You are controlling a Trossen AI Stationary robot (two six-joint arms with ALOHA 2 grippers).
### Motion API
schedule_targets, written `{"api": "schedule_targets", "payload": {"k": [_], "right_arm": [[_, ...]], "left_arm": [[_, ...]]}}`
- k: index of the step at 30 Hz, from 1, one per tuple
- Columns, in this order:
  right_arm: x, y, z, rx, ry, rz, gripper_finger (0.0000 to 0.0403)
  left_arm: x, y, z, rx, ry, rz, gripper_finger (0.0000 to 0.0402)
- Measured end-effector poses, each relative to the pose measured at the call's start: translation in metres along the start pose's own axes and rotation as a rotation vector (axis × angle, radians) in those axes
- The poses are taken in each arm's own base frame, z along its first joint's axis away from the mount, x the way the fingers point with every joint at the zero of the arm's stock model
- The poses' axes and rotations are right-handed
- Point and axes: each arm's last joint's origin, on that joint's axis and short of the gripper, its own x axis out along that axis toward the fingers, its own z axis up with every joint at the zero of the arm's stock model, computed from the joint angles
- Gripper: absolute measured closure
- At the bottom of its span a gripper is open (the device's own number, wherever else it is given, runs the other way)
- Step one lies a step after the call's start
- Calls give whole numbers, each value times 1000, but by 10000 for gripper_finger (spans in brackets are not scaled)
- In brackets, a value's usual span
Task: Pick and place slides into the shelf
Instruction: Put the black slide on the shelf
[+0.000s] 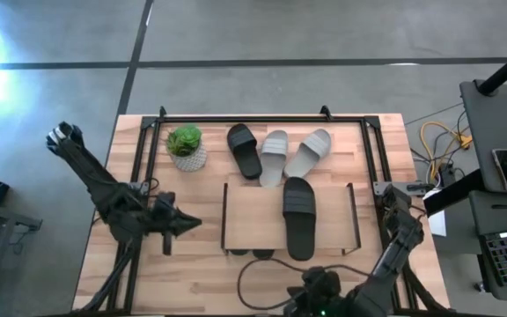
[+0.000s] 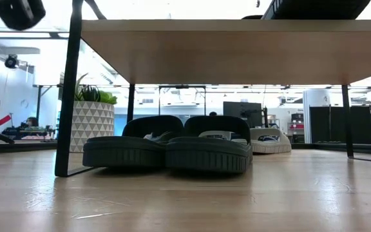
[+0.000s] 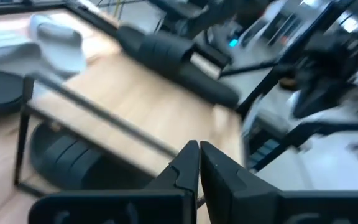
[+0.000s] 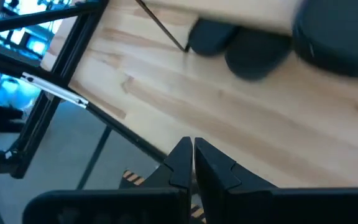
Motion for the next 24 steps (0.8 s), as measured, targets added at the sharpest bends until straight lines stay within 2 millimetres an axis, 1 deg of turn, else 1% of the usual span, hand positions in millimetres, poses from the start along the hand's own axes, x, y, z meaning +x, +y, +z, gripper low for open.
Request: {"api": "schedule_targets", "payload": {"k": [5,7,11,15,17,20,22,24], "right_arm": [[2,8,37,-122,-18,-1,392],[2,9,55,-173,-14,-18,392],[-5,10,97,-284,22,-21,392],[-17,7,137,-404,24,4,392],[-25,4,157,-450,14,21,392],[-33,-1,186,-514,5,33,392],[-33,-6,205,-537,13,23,392],[-28,-11,221,-551,17,-10,392]], "left_arm": [[-14,1,22,-82,-74,-66,402],[-17,4,28,-106,-123,-37,402],[-19,12,37,-144,-221,44,402],[-17,16,42,-174,-256,75,402],[-15,17,41,-202,-262,84,402],[-9,18,39,-199,-265,106,402],[-3,18,38,-207,-271,127,402],[4,19,38,-205,-270,140,402]]}}
